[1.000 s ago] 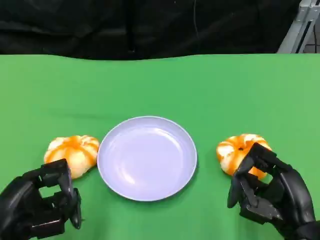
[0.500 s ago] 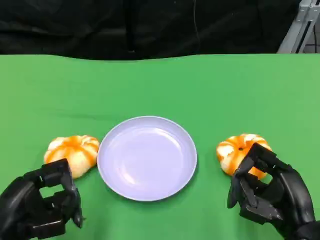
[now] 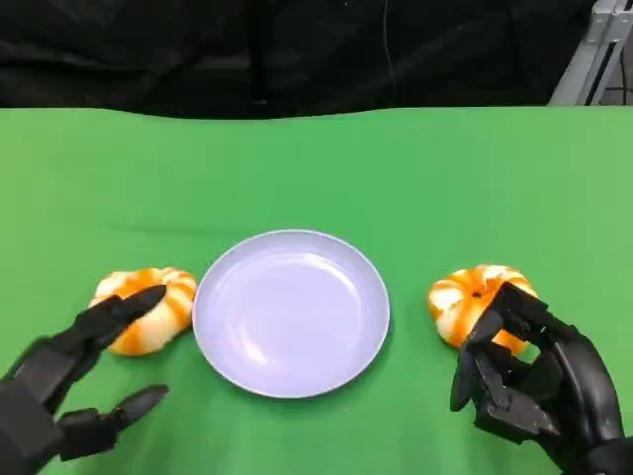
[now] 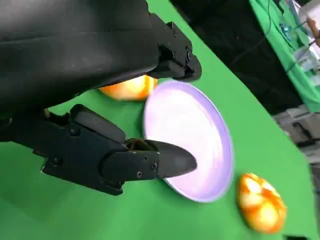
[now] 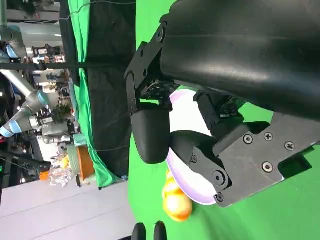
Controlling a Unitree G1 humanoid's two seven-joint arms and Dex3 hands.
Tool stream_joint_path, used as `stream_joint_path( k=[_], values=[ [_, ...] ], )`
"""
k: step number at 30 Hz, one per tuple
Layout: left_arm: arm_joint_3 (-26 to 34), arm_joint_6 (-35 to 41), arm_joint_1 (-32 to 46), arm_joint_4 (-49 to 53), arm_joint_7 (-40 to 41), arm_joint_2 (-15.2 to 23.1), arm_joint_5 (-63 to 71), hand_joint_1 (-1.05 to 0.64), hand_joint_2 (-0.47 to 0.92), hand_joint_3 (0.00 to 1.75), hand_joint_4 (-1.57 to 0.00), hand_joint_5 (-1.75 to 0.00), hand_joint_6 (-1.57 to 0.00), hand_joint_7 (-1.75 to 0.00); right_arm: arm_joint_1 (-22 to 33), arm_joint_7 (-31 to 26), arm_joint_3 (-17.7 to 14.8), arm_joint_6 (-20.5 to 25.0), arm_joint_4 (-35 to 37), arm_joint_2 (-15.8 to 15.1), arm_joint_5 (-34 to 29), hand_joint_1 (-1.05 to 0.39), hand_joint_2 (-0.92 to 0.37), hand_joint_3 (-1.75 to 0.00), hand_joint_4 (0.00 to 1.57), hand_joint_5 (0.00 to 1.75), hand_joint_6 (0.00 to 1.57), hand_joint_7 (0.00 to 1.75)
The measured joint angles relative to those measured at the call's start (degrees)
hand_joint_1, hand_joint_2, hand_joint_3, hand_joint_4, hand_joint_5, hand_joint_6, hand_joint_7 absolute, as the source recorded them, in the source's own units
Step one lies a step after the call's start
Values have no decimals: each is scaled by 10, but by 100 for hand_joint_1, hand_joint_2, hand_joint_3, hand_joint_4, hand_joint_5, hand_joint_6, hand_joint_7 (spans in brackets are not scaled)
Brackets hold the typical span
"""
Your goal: Grasp the bread from the table and place it into the plate.
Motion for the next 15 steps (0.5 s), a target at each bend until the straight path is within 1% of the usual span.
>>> stream_joint_path(
  k=[4,8,12,15],
  values=[
    [-17,-10,-17,15,71,17,107,-83,92,33,0,0,-24,-2,0,-1,0,0,0,0,-1,-11,-59,-114,85,175,62,175],
    [-58,-24,-61,55,138,44,223,-81,92,19,-4,-2,-31,-3,-1,-1,0,1,0,0,-1,-11,-59,-114,85,175,61,174],
    [-101,-30,-127,115,156,64,281,-80,92,13,-8,-3,-34,-3,-1,-1,0,1,0,0,-1,-11,-59,-114,84,175,61,175],
    [-135,-41,-185,184,170,76,313,-81,92,12,-9,-3,-35,-2,-2,-1,0,1,2,0,-1,-11,-59,-114,84,175,61,175]
  ],
)
